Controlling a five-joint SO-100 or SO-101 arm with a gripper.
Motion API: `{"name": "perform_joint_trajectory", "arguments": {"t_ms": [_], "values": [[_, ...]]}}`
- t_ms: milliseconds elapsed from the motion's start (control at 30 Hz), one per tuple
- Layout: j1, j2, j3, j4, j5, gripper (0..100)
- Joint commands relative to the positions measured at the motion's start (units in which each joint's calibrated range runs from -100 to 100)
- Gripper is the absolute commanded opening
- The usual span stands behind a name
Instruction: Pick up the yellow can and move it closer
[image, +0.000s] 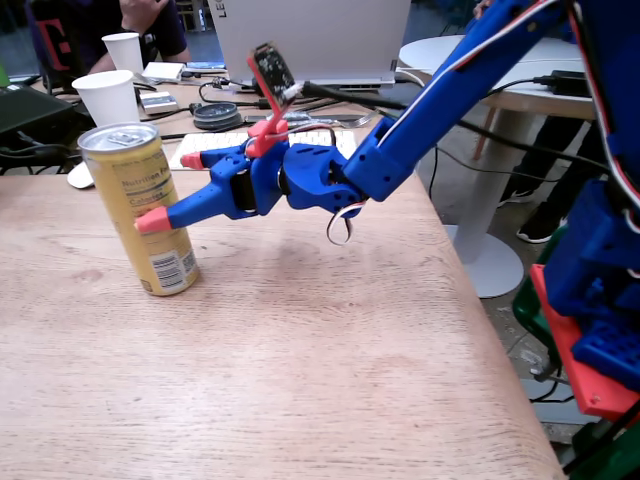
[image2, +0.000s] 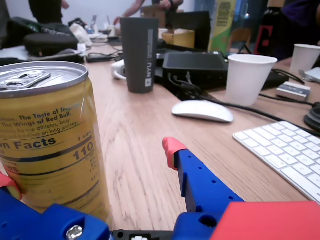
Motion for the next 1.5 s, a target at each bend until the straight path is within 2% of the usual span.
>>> {"name": "perform_joint_trajectory", "arguments": {"t_ms": [0,167,400,900,1067,1333,1467], "values": [[-0.7,1.3,-6.3,0.2,0.1,59],[-1.1,6.8,-15.1,0.2,0.0,59],[-11.2,10.4,-22.1,0.2,0.0,58],[-8.7,10.2,-22.2,0.3,0.1,58],[-2.8,10.2,-22.2,0.3,0.1,58],[-2.6,10.7,-22.3,0.4,0.1,58],[-2.6,15.3,-32.2,5.2,0.1,58]]}}
